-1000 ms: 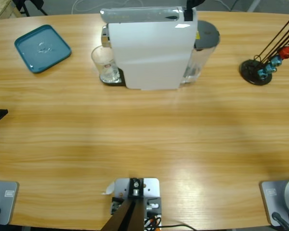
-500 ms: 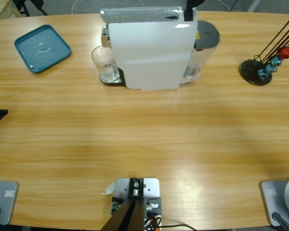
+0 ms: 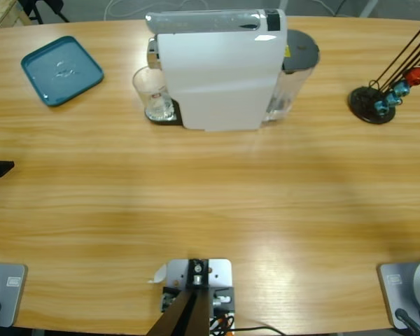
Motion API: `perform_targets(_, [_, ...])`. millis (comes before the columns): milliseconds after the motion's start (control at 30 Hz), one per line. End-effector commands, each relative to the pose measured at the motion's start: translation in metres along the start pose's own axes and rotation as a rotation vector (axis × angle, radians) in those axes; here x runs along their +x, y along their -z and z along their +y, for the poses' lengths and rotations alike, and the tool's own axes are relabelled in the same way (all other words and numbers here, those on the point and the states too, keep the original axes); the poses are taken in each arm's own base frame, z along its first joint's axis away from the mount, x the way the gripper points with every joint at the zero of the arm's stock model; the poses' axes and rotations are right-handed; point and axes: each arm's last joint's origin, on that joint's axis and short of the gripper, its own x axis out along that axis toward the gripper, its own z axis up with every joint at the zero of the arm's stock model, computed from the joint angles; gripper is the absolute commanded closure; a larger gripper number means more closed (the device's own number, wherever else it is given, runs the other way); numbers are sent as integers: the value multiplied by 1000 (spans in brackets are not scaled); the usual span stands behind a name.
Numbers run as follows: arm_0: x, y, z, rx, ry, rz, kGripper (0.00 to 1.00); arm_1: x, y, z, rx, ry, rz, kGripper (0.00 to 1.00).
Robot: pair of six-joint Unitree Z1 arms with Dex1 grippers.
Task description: Pour coffee
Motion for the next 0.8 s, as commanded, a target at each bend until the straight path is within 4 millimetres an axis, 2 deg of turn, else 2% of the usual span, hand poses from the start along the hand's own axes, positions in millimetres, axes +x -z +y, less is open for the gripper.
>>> perform_targets(33, [6, 0, -1, 3, 14, 40, 23, 33, -1, 4, -28, -1, 89, 1000])
perform_targets(300, [6, 0, -1, 3, 14, 40, 23, 57, 1, 12, -38, -38, 145, 1000])
perform_targets(800, [6, 0, -1, 3, 17, 42, 23, 67, 11, 15, -38, -48, 193, 1000])
